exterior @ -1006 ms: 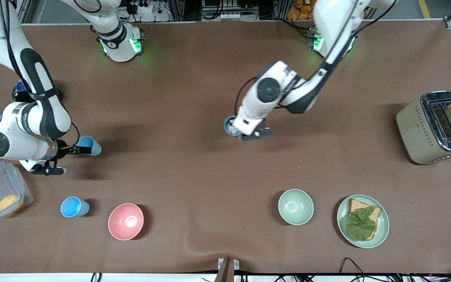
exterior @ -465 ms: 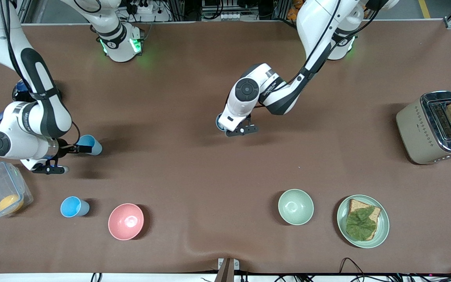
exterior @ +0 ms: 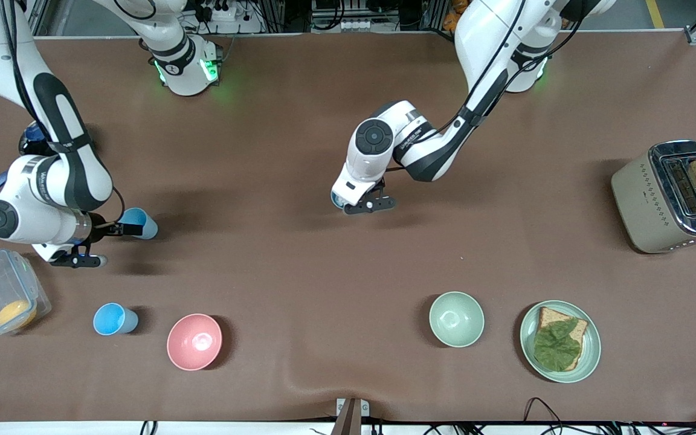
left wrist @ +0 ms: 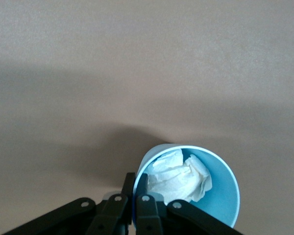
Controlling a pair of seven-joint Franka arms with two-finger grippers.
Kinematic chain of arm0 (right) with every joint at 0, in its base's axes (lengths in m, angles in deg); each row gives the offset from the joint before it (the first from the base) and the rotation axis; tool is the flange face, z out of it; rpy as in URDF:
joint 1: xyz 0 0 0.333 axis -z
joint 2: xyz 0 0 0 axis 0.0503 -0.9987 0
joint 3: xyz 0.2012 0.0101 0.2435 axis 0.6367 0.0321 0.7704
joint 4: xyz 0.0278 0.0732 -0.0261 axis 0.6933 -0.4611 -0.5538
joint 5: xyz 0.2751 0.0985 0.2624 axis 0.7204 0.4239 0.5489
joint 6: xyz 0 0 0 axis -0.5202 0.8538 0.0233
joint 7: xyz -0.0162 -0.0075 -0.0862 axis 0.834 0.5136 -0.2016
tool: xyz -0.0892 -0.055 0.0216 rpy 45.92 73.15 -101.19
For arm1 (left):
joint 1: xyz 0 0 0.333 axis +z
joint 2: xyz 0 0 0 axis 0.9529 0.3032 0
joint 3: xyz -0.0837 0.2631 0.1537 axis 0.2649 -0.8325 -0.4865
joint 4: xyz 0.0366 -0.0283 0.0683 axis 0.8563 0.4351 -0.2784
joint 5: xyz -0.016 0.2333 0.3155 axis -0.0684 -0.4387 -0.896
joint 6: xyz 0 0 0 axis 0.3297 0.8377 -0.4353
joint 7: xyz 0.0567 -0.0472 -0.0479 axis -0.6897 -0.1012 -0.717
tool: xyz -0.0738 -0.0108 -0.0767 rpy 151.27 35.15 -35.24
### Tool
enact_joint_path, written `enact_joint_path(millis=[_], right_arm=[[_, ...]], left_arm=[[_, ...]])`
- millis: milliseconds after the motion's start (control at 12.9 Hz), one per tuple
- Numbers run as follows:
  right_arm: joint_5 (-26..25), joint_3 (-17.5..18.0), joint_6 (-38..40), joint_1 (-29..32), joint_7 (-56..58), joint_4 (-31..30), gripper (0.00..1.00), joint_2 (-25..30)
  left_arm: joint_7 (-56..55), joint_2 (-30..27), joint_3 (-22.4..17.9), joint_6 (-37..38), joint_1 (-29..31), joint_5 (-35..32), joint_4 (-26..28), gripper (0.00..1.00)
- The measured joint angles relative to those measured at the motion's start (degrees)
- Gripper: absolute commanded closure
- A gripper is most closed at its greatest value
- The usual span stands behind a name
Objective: Stack blue cups with both arms
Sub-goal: 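Carry the tissue-filled cup to mid-table with the left gripper and lower it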
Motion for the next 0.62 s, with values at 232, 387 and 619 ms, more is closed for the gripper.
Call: enact_joint_path(millis=[232,387,619], right_arm=[[0.0,0.0,-1.6,0.0,0.0,-1.3,0.0,0.7],[0.1,0.0,-1.7,0.0,0.0,-1.6,0.0,0.8],[-0.1,-0.1,-1.9,-0.1,0.0,-5.6,0.0,0.2]], left_arm=[[0.0,1.0,0.0,0.1,0.0,-0.1,-1.3,0.84],[-0.1,1.1,-0.1,0.0,0.0,-0.1,-1.7,0.15],[-0.2,0.9,-0.5,0.5,0.4,-0.1,-3.4,0.0]])
